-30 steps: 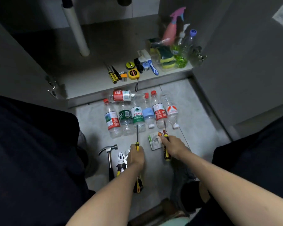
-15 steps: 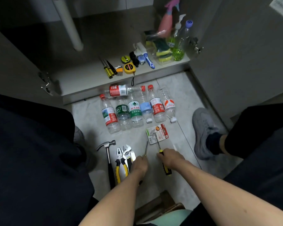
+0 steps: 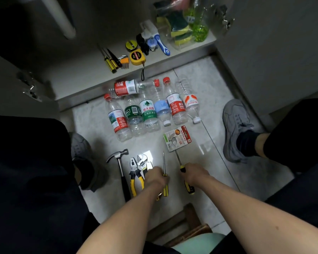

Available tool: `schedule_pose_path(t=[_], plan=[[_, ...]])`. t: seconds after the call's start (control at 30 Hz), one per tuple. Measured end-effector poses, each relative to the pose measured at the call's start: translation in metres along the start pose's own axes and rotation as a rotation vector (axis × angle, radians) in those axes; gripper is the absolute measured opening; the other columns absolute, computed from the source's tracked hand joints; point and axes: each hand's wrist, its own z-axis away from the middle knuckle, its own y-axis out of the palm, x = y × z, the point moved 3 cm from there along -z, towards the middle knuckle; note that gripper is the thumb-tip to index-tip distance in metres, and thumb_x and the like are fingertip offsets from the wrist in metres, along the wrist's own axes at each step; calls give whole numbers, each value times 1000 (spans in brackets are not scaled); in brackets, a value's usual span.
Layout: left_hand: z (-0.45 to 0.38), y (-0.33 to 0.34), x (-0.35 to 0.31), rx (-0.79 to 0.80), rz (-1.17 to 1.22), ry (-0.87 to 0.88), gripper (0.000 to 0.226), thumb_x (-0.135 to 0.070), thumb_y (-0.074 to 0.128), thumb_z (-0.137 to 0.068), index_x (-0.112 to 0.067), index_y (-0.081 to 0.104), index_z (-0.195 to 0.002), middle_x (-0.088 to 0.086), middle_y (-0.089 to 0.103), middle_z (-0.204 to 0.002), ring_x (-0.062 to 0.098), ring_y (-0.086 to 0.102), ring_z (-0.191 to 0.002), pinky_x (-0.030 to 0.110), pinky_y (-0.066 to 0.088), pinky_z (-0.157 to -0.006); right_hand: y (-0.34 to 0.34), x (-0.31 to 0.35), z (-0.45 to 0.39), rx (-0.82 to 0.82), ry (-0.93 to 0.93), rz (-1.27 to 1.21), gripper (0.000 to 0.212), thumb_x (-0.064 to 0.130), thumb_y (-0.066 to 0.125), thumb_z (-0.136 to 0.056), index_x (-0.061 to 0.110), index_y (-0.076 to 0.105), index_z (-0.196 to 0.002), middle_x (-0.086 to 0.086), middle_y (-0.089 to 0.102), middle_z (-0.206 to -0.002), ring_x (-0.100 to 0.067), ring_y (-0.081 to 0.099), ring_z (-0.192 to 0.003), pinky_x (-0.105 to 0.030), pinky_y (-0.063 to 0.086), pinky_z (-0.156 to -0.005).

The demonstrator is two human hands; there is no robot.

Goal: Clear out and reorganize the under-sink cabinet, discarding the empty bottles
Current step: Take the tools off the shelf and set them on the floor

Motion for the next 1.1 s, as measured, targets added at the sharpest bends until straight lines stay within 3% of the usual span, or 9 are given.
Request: schedule_pose_path(t=[0.2,0.4,0.63,0.8,0.93,1.1], plan=[[0,4,7,-30,-11,-12,26,-41,65,-82,-17,66,-92,7,69,-100,28,64,-100,25,41,-69,13,3,-4,28,-4,-6,37,40,52,-96,17,61,-123,-9,64,-124,-28,63,-110,-31,46,-79],[-2,2,9,-64,2,-28,23,-43,64,-83,-20,66,-88,4,68,-94,26,65,-94,25,42,-67,12,6,-7,14,-13,-25,36,41,53,-95,17,61,-121,-8,64,-123,-27,63,-109,-30,45,-77],[-5,-3,2,-120,30,-28,30,-49,63,-81,-19,64,-81,1,67,-87,25,63,-87,26,42,-65,1,6,-7,-137,-67,49,22,31,55,-97,18,62,-112,-6,65,-116,-27,64,-104,-30,46,-76],[-9,-7,-3,-117,134,-14,30,-44,63,-84,-17,60,-69,1,63,-72,25,64,-79,26,44,-62,-12,8,-4,-248,-115,57,26,29,46,-102,15,54,-122,-10,57,-122,-32,61,-110,-35,47,-81],[-13,-6,-16,-92,228,-19,28,-40,65,-85,-17,63,-69,2,64,-71,24,65,-77,27,46,-63,-24,2,-4,-305,-79,-5,24,28,46,-100,15,52,-119,-10,56,-122,-31,60,-109,-33,41,-75],[-16,-4,-37,-88,287,-3,32,-32,62,-87,-19,52,-60,-1,52,-62,26,57,-68,27,38,-57,-40,-14,-8,-327,19,-112,24,29,49,-97,13,54,-114,-10,59,-120,-32,61,-108,-34,43,-74]])
